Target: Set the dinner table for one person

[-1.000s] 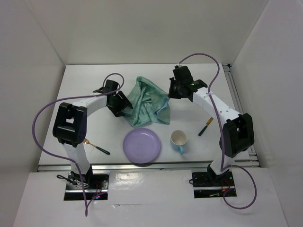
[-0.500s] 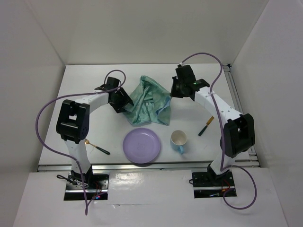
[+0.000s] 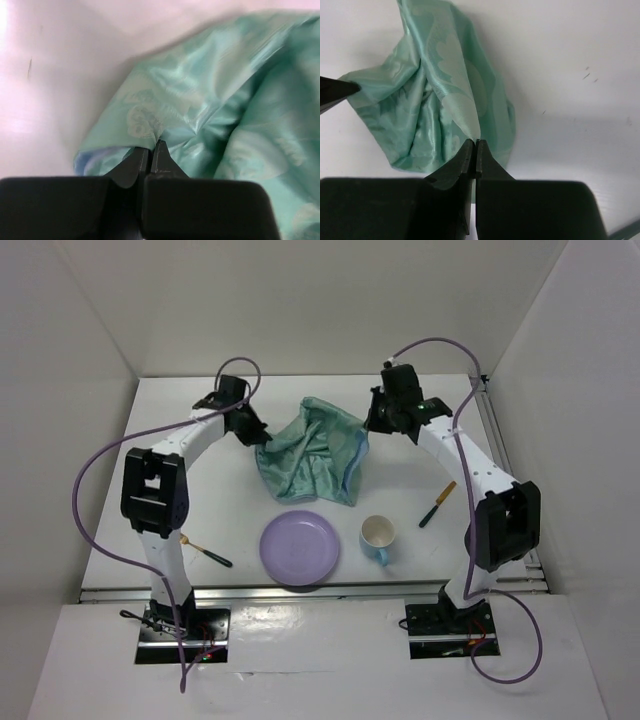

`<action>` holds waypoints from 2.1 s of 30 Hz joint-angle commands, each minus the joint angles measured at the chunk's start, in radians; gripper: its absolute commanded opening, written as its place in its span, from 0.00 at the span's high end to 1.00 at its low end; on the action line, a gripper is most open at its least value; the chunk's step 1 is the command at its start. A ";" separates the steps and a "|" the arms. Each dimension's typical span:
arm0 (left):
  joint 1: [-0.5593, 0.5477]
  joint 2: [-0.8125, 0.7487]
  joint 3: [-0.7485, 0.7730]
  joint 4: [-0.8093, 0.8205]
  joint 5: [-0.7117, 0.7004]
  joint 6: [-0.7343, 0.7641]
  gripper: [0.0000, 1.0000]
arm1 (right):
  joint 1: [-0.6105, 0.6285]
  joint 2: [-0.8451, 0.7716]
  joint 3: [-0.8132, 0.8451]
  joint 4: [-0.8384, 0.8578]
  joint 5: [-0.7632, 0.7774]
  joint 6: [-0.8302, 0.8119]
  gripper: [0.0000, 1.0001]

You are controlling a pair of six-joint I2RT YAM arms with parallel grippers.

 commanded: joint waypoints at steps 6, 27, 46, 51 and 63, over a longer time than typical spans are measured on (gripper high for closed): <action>0.123 0.166 0.603 -0.167 0.152 0.192 1.00 | -0.213 0.209 0.475 0.100 -0.062 -0.102 1.00; 0.337 -0.478 -0.184 0.030 0.407 0.192 1.00 | -0.339 -0.399 -0.339 0.428 -0.249 -0.122 1.00; 0.210 -0.185 -0.012 -0.280 0.141 0.324 1.00 | -0.328 -0.165 -0.325 0.066 -0.209 -0.054 1.00; 0.156 -0.038 -0.013 -0.310 0.103 0.339 1.00 | -0.308 0.006 -0.290 0.075 -0.208 -0.063 1.00; 0.126 0.266 0.177 -0.403 -0.049 0.281 1.00 | -0.299 0.160 -0.382 0.143 -0.137 0.081 0.93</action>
